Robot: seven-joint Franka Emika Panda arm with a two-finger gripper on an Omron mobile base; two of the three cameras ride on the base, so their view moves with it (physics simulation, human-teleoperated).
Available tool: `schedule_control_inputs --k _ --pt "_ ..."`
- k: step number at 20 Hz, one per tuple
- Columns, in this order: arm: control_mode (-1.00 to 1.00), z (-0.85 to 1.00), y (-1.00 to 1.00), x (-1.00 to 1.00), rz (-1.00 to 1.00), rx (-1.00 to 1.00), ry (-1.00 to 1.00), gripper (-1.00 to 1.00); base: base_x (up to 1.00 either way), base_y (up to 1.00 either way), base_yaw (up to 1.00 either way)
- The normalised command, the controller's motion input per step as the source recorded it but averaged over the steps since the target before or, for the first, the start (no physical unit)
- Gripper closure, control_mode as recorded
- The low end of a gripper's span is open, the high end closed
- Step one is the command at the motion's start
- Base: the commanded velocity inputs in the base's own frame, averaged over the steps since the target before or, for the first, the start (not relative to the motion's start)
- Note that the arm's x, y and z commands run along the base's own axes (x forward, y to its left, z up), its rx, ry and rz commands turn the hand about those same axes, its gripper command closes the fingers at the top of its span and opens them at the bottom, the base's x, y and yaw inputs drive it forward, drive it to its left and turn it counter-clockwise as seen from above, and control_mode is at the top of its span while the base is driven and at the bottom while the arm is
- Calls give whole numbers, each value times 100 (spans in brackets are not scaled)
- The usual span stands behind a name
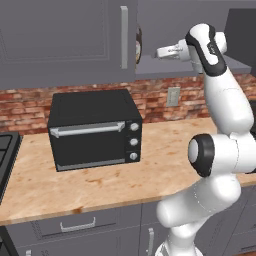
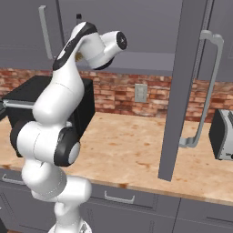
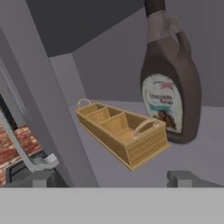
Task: The dining table condiment station is running low on syrup bottle. Refill the condiment station by opening the cabinet and taking the syrup bottle from the cabinet and placing it on the dining table.
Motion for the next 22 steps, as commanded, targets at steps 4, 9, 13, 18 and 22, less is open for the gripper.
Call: schedule_control_inputs --k 4,9,13,18,22 --pt "-100 0 0 30 4 0 0 -100 0 0 0" --pt "-100 0 1 28 4 0 0 -100 0 0 0" --pt "-100 0 4 27 4 0 0 -100 0 0 0" --pt "-100 0 7 28 4 0 0 -100 0 0 0" --pt "-100 0 9 30 4 0 0 -100 0 0 0"
